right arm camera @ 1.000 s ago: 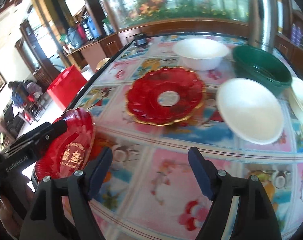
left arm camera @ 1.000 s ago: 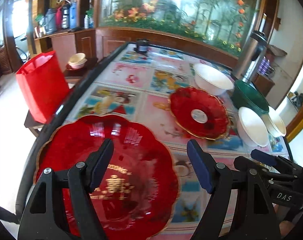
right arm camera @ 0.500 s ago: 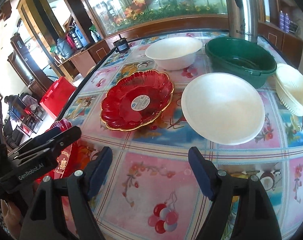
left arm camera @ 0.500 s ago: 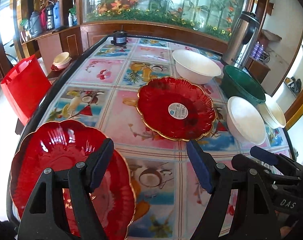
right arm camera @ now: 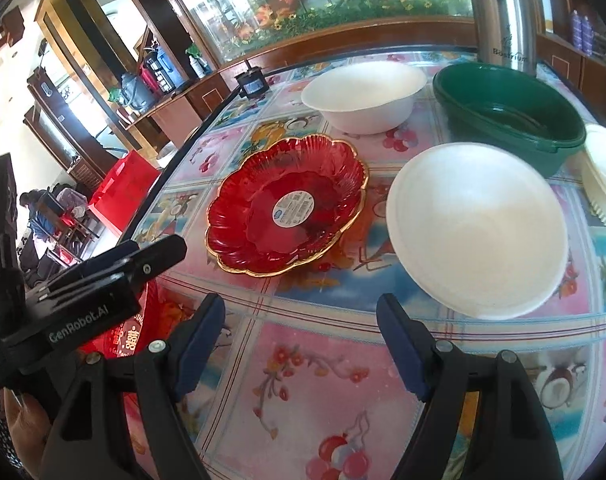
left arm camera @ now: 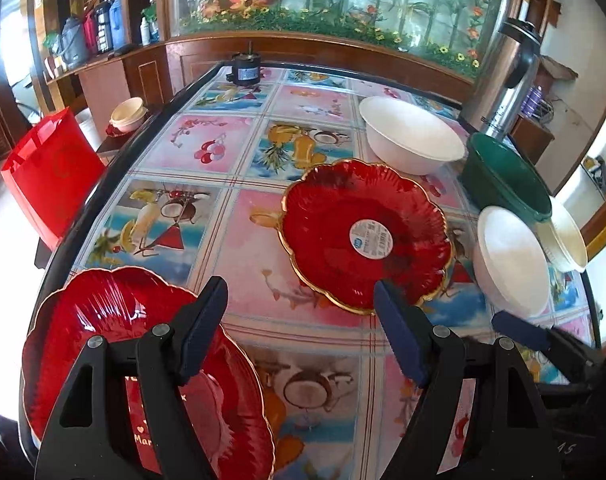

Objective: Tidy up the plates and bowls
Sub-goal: 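Move both tools to the smaller red plate with the white sticker, then close both tools on the rim of the smaller red plate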

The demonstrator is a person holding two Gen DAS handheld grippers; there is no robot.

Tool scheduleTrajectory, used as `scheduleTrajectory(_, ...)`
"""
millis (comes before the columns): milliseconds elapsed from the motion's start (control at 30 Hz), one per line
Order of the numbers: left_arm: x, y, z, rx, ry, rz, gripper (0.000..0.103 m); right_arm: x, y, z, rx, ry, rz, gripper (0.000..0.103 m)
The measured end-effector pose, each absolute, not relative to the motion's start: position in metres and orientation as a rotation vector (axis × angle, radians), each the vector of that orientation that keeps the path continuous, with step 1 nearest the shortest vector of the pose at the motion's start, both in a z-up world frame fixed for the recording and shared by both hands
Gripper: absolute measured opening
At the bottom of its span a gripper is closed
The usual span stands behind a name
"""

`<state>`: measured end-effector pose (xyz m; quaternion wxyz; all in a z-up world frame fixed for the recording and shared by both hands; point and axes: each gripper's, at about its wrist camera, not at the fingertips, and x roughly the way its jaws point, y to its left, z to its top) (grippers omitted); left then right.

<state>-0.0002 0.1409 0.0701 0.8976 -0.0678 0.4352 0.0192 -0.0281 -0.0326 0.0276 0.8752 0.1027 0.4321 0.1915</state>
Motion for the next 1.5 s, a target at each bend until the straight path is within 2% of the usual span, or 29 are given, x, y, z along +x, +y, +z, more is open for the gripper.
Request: scheduleTrajectory(1500, 0.079, 0.145, 0.033, -0.181, 1.054, 0.132, 0.077, 0.032, -0.036, 0.018, 0.319, 0.954, 0.342, 0.078)
